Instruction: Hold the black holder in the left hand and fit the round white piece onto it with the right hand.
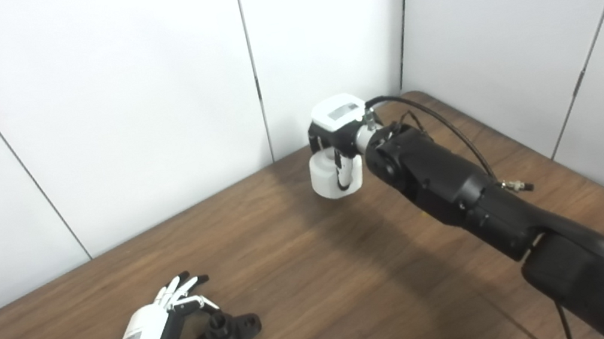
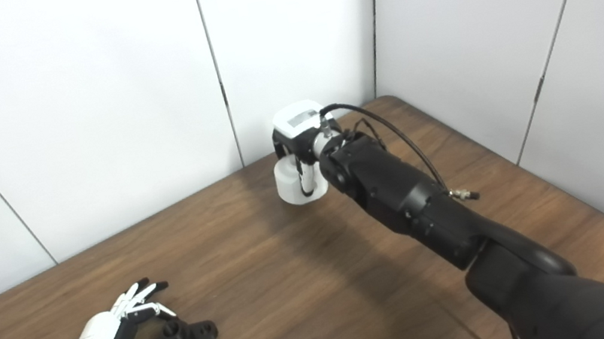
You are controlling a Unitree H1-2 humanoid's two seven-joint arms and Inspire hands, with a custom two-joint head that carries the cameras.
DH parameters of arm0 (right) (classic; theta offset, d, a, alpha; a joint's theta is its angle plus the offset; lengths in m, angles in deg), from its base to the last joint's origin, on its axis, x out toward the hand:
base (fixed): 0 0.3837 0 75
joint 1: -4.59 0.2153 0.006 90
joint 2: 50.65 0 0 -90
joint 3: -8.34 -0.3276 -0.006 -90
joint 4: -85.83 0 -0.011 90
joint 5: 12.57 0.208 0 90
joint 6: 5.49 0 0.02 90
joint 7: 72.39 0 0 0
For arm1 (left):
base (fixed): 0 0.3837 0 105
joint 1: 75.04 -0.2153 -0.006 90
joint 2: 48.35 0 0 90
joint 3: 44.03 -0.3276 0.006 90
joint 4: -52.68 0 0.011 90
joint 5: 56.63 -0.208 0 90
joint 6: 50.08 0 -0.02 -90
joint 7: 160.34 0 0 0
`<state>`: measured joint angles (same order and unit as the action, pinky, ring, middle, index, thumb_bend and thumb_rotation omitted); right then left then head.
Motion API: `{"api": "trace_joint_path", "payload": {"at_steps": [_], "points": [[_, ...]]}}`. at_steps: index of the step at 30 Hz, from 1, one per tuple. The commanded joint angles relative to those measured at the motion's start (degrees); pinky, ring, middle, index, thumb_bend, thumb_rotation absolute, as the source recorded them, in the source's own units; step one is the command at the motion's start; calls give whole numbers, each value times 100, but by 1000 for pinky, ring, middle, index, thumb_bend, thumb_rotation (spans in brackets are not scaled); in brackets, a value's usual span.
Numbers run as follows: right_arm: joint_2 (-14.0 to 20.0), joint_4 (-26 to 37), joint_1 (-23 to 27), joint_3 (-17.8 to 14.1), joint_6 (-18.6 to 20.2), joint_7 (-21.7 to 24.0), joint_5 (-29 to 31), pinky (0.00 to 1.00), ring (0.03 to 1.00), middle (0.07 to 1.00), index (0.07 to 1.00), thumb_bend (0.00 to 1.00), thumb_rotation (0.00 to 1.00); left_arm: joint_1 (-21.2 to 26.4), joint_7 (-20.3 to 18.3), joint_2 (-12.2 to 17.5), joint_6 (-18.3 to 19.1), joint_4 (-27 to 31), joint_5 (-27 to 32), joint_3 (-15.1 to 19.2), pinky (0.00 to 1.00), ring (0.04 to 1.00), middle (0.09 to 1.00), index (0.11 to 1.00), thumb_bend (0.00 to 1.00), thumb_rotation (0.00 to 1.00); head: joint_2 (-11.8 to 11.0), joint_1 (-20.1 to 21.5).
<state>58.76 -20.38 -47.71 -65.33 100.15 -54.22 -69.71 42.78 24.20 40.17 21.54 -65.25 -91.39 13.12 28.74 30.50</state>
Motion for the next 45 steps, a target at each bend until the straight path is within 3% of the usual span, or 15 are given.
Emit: {"api": "trace_joint_path", "payload": {"at_steps": [1, 12, 16, 22, 29, 34, 40, 45], "points": [[99, 160, 252, -125, -100, -299, 83, 345, 413, 509, 485, 520, 0, -362, -523, 233, 230, -351, -270, -181, 999, 987, 902, 483, 524, 59, 4, 6], [116, 279, 195, -118, -144, -367, 328, 376, 407, 511, 488, 518, 0, -349, -521, 244, 191, -352, -276, -188, 989, 983, 900, 483, 524, 61, 64, -52], [160, 420, 144, -153, -184, -254, 484, 397, 411, 510, 487, 519, 0, -358, -547, 211, 250, -307, -268, -185, 990, 984, 900, 483, 524, 61, 154, -322], [244, 1027, 114, -160, -278, 301, 871, 405, 407, 503, 493, 519, 0, -348, -525, 88, 372, -293, -344, -228, 993, 994, 903, 483, 524, 60, 269, -836], [487, 1908, 106, 59, -1164, 825, 1293, 386, 399, 497, 500, 518, 0, -287, -603, -104, 738, -188, -519, -382, 1000, 996, 916, 483, 525, 62, 450, -1517], [607, 2590, 169, 293, -1658, 1375, 1279, 344, 393, 510, 501, 516, 0, -248, -588, -255, 942, -136, -545, -451, 994, 994, 915, 482, 525, 62, 612, -1899], [533, 3154, 213, 401, -2270, 1693, 1329, 305, 377, 481, 514, 516, 0, -178, -663, -438, 1196, -103, -489, -485, 987, 990, 914, 481, 525, 62, 838, -2280], [399, 3458, 186, 457, -2733, 1772, 1215, 357, 413, 516, 475, 518, 0, -102, -662, -569, 1261, -142, -437, -482, 993, 990, 910, 481, 524, 60, 1035, -2509]]}}
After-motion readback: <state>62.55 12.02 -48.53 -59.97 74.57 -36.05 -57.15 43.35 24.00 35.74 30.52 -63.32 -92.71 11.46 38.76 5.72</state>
